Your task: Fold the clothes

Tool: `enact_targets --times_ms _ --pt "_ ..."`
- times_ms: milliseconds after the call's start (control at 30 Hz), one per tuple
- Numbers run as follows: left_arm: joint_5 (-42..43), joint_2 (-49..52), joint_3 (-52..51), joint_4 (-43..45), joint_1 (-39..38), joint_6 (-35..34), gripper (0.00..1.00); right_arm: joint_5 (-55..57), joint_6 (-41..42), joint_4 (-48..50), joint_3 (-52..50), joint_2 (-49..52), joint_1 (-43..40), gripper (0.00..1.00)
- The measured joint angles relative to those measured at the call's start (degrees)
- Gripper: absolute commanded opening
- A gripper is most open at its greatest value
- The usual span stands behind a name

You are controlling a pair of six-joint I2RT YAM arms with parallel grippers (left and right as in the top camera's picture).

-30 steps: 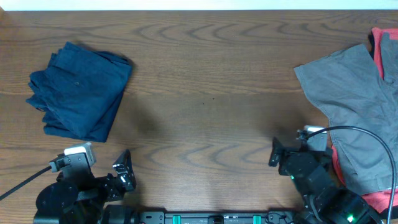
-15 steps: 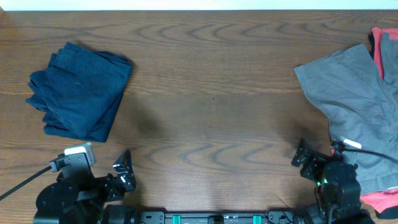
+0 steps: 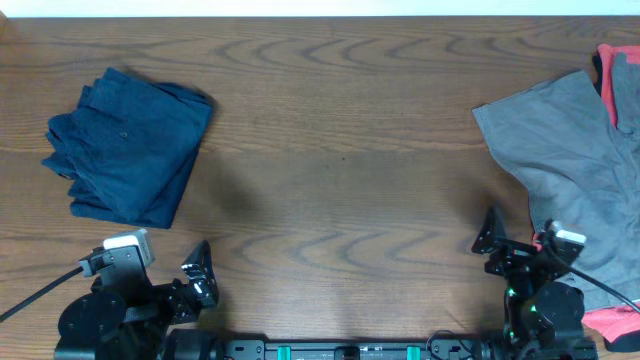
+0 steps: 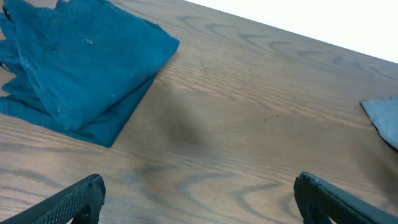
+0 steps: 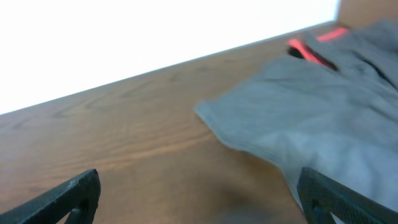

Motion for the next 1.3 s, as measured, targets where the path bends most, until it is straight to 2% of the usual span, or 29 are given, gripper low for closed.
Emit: enact_targets --times_ms 333,567,1300 --pt "0.00 0.00 0.00 -0.02 0.00 0.00 0.98 -9.22 -11.30 21.11 -11.93 -0.09 -0.39 0.99" --pt "0.00 0.00 0.00 0.00 0.00 0.00 0.98 -12.24 -17.42 20.70 -13.35 -0.09 -0.39 0.99" --pt "0.00 0.00 0.00 -0.02 0.00 0.00 0.98 -12.79 -18.34 20.74 -13.35 -0.09 -0.39 0.99"
